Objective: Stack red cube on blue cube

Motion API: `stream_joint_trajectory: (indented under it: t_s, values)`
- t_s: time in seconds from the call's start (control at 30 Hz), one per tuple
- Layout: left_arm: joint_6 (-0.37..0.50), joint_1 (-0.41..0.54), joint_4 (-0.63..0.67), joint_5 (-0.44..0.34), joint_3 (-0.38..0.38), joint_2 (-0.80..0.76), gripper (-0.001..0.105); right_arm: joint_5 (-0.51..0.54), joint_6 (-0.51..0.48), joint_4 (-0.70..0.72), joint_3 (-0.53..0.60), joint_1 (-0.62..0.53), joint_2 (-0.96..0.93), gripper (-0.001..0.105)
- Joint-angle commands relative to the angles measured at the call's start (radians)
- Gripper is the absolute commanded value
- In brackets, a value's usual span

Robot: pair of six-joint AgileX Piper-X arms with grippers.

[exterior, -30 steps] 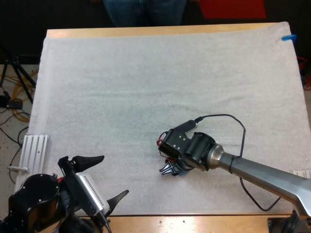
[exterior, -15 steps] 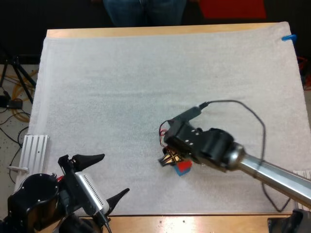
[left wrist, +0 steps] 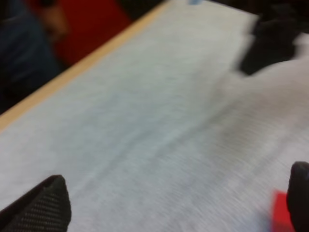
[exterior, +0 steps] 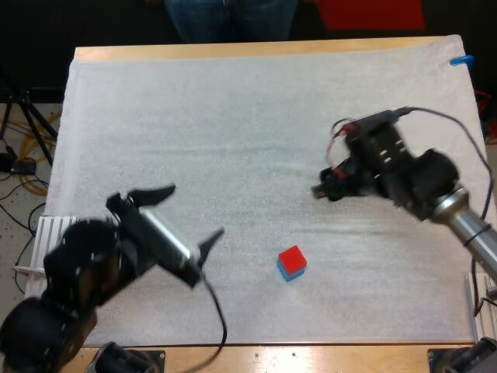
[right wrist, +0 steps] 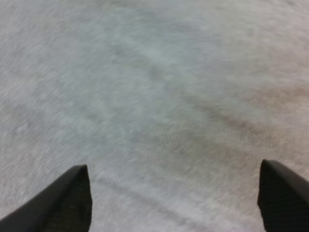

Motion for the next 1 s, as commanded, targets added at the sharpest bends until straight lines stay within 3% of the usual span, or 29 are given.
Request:
stream_joint_trajectory:
  t_s: [0.0,0.07,0.13,0.43,0.67,0.97]
  values:
    - [-0.016,0.06,-0.048,0.041,-0.002,0.021,0.087,-0.041,-0.028,-0.013,-0.004,-0.053,-0.009,0.069]
    - [-0.016,0.17,-0.088,0.133,-0.007,0.059,0.087,-0.066,-0.057,-0.025,-0.004,-0.131,-0.009,0.069]
    - [-0.016,0.259,-0.098,0.161,-0.014,0.083,0.087,-0.066,-0.08,-0.028,-0.004,-0.187,-0.009,0.069]
    - [-0.016,0.555,-0.098,0.165,-0.052,0.134,0.087,-0.137,-0.148,-0.027,-0.002,-0.409,-0.056,0.069]
    - [-0.016,0.586,-0.091,0.165,-0.052,0.12,0.087,-0.148,-0.174,-0.022,-0.002,-0.563,-0.185,0.069]
    - [-0.014,0.574,-0.09,0.181,-0.052,-0.03,0.087,-0.147,-0.174,-0.019,-0.002,-0.592,-0.41,0.069]
